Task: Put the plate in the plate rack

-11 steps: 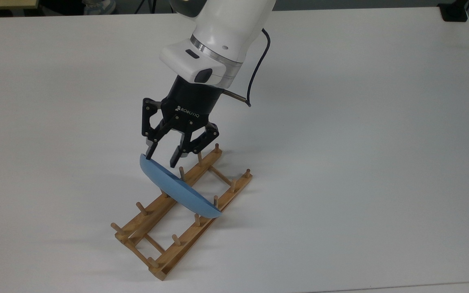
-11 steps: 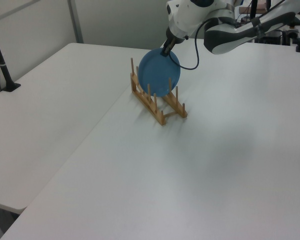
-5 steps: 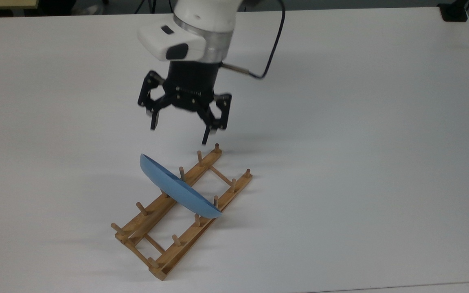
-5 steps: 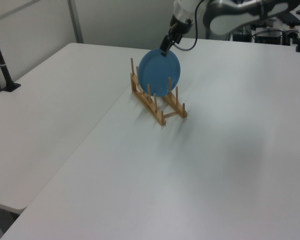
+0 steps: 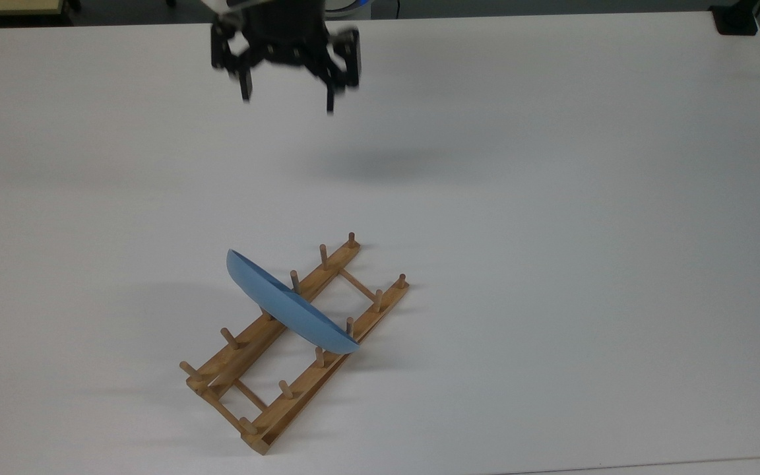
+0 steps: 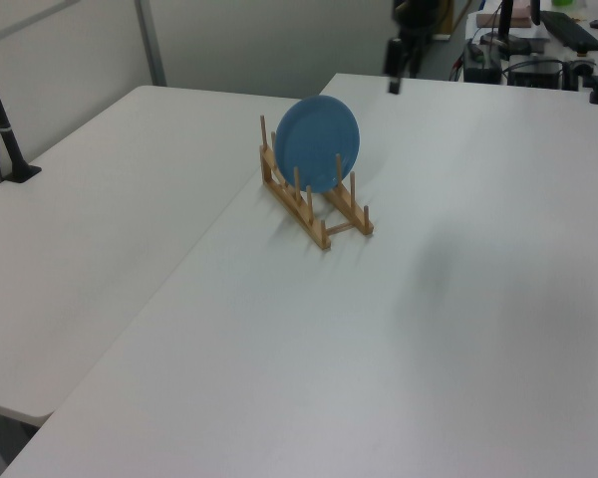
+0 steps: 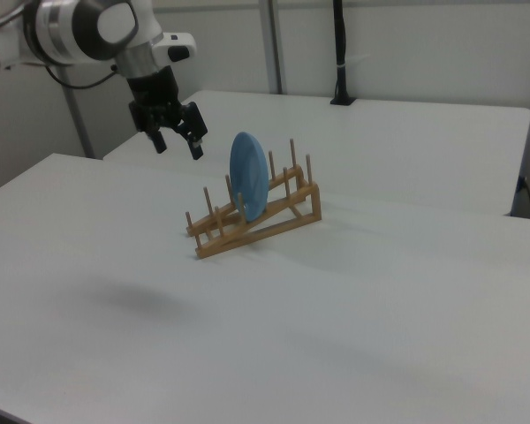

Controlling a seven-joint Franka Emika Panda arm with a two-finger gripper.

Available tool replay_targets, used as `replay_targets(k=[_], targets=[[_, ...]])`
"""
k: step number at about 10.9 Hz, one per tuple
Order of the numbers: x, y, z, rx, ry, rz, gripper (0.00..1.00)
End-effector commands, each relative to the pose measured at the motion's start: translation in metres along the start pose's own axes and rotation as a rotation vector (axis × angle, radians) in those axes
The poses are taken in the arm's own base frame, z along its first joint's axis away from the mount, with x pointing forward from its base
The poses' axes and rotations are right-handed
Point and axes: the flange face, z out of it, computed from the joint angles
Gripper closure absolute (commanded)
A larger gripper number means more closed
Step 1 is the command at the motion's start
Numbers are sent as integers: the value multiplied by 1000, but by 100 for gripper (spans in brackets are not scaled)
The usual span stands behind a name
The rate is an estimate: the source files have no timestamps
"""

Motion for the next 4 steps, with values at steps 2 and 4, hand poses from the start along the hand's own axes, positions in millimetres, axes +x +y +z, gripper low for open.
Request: replay_targets(k=[2,4], targets=[[-52,7,-8,21,-108,-117,0],[-55,9,-7,6,-140,-116,0]])
